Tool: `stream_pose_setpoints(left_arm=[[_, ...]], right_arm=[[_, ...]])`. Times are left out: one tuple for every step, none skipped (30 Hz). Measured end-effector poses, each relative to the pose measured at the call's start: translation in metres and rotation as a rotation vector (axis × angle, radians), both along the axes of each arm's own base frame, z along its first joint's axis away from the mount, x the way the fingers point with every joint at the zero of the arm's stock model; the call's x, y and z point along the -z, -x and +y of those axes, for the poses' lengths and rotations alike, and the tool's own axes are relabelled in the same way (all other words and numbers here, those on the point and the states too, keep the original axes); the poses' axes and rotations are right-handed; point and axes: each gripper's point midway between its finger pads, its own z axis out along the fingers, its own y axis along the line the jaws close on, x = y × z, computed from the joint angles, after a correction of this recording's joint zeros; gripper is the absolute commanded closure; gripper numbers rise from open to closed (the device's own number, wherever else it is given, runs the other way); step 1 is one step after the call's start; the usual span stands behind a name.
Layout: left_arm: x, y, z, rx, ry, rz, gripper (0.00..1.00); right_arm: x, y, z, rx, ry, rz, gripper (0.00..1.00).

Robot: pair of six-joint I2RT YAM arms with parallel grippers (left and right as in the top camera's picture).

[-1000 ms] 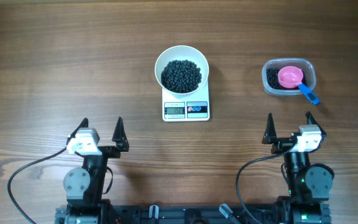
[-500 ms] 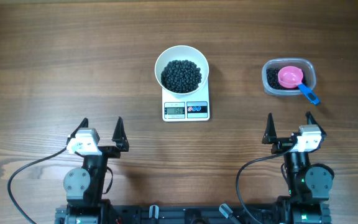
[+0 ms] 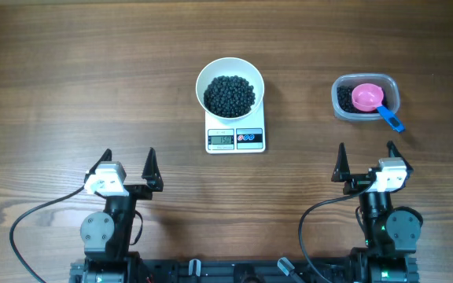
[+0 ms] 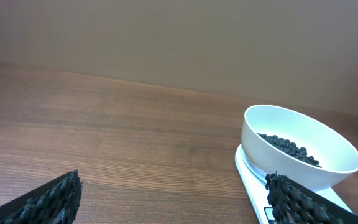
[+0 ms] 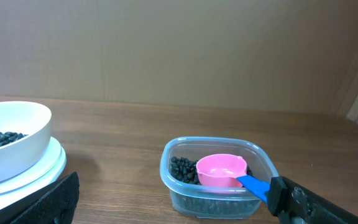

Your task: Scoop item into bowl and weigh 150g on scale

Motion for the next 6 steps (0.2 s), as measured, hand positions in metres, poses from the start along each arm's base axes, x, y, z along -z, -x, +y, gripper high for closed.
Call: stream_pose_setpoints(left_arm=[[0.0000,0.0000,0.0000,0.000,0.000,0.000,0.00],[0.0000,0.0000,-0.0001,0.000,0.000,0.000,0.00],[0.0000,0.0000,0.0000,0.000,0.000,0.000,0.00],[0.0000,0.0000,0.0000,0.000,0.000,0.000,0.00],[0.0000,0.0000,0.0000,0.000,0.000,0.000,0.00],[0.0000,0.0000,0.0000,0.000,0.000,0.000,0.00]], right_arm=[[0.0000,0.0000,0.0000,0.000,0.000,0.000,0.00],[0.0000,0.0000,0.0000,0.000,0.000,0.000,0.01],[0.0000,0.0000,0.0000,0.000,0.000,0.000,0.00],[0.0000,0.0000,0.0000,0.000,0.000,0.000,0.00],[0.0000,0.0000,0.0000,0.000,0.000,0.000,0.00],[0.0000,0.0000,0.0000,0.000,0.000,0.000,0.00]])
